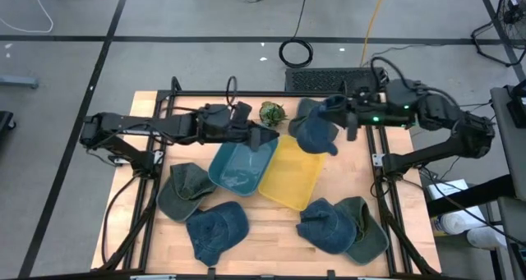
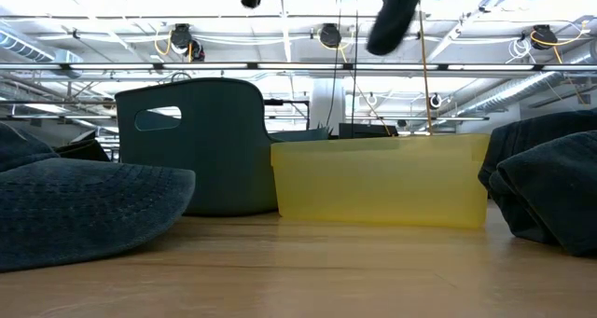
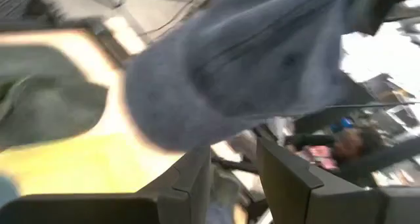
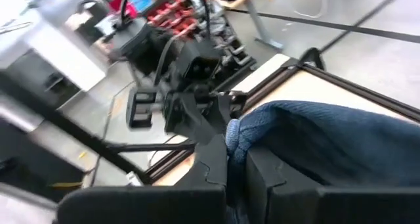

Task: Pick & Place hat
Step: Put the top blue cap into the yellow bin

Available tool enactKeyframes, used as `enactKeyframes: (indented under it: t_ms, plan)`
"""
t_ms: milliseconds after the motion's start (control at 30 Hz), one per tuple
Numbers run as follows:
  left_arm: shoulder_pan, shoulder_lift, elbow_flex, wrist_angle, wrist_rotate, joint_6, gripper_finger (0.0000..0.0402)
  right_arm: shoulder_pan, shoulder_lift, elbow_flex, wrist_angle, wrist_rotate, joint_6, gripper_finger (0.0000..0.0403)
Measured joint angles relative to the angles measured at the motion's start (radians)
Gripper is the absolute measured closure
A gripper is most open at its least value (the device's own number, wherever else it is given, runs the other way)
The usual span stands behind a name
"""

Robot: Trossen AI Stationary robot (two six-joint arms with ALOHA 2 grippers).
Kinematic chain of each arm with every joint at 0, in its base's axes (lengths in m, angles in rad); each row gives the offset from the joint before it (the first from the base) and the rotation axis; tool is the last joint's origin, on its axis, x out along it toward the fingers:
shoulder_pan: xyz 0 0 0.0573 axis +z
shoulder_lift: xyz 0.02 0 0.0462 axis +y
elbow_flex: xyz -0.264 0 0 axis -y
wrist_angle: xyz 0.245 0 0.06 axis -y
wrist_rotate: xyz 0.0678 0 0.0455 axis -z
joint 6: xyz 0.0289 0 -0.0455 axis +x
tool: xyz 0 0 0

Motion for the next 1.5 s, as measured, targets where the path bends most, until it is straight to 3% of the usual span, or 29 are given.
enactKeyframes:
  t_ms: [167,567,833,1267,1500]
  plan:
    - [0.000,-0.053,0.000,0.003,0.056,0.068,0.0273,0.000,-0.022,0.000,0.002,-0.104,-0.092,0.0398]
    - [0.013,-0.116,0.000,0.051,0.174,0.060,0.0273,0.000,0.010,0.000,0.009,-0.354,-0.388,0.0398]
    - [0.013,-0.115,0.000,0.051,0.187,0.033,0.0273,0.000,0.035,0.000,0.009,-0.460,-0.546,0.0398]
    - [0.013,-0.115,0.000,0.051,0.186,0.004,0.0273,0.003,0.051,0.001,-0.003,-0.485,-0.966,0.0398]
    - [0.013,-0.115,0.000,0.061,0.184,0.011,0.0273,0.003,0.122,0.000,-0.113,-0.482,-1.139,0.0398]
